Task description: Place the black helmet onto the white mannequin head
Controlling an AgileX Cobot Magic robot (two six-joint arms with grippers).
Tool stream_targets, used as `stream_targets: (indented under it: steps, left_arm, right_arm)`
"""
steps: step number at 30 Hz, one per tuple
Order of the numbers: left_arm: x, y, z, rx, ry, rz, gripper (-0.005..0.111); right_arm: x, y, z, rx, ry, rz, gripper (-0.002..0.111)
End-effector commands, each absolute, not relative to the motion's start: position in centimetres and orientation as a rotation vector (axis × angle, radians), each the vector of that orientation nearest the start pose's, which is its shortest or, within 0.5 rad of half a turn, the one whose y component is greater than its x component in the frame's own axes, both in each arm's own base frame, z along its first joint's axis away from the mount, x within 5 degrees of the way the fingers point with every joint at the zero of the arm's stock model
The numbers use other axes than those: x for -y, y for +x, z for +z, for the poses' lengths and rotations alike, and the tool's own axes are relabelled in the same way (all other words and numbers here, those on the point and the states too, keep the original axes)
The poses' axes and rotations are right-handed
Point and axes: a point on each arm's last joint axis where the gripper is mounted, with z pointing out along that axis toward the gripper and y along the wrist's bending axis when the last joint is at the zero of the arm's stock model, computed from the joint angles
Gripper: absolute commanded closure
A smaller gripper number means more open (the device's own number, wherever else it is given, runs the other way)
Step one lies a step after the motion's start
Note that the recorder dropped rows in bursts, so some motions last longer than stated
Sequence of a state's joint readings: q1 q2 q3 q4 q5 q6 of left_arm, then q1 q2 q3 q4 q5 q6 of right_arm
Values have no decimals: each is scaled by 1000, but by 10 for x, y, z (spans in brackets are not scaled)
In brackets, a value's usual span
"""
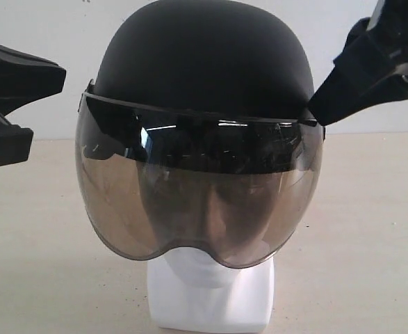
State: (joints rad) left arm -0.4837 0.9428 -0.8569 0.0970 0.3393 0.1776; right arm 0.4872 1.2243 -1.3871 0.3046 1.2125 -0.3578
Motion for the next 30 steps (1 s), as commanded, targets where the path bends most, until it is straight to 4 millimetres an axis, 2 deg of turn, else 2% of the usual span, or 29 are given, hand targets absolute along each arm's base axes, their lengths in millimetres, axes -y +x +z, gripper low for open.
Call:
stream_targets:
  steps: [1,18,24,27,29,30]
  left_arm:
    - [91,178,370,-1767,674,-129,102]
    - [93,177,370,-1768,680,-148,102]
    - [90,173,374,-1748,680,-142,102]
    - [83,160,384,-1692,662,-142,102]
    - [67,138,400,-1634,568,-156,102]
    - [52,121,407,-1629,471,-150,102]
  right_arm:
    - [-131,190,415,-2304,-1035,467,109]
    - [-128,187,452,-2175,-1010,432,109]
    - [-111,185,479,-2120,-899,263,109]
    - [-97,170,494,-2070,-839,195,109]
    - [-81,145,506,-2025,-761,198,109]
    - [-71,125,511,-1981,-697,236,109]
